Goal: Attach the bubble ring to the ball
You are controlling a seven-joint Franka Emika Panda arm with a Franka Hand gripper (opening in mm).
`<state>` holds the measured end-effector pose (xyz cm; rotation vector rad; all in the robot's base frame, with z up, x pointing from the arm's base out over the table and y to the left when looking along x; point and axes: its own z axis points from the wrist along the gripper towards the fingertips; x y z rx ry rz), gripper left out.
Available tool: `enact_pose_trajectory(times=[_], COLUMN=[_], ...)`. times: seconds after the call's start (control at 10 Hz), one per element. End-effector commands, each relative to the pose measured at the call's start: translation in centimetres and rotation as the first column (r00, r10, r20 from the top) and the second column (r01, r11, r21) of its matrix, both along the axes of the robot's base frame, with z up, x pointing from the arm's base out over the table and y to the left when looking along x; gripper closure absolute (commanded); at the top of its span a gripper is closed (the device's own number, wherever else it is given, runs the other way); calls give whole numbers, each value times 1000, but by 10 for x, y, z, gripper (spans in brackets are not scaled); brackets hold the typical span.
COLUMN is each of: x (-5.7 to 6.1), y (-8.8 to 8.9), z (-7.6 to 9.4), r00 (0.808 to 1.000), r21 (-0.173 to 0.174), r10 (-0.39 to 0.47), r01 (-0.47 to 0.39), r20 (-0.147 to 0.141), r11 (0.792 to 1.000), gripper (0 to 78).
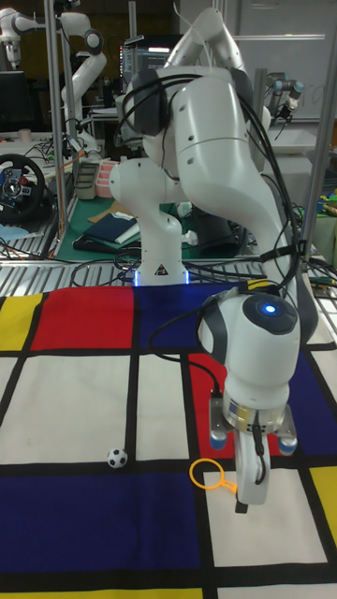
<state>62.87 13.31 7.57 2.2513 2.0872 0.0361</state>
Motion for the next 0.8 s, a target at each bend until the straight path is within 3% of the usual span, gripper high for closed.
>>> enact_pose_trajectory(times=[0.1,0.8], x=[2,2], y=[0,0], z=[-9,-12], r00=[1000,1000], r21=[-8,-5], r10=[-9,-7], r01=[9,7], r20=[4,1], r11=[1000,1000], gripper=[1,1])
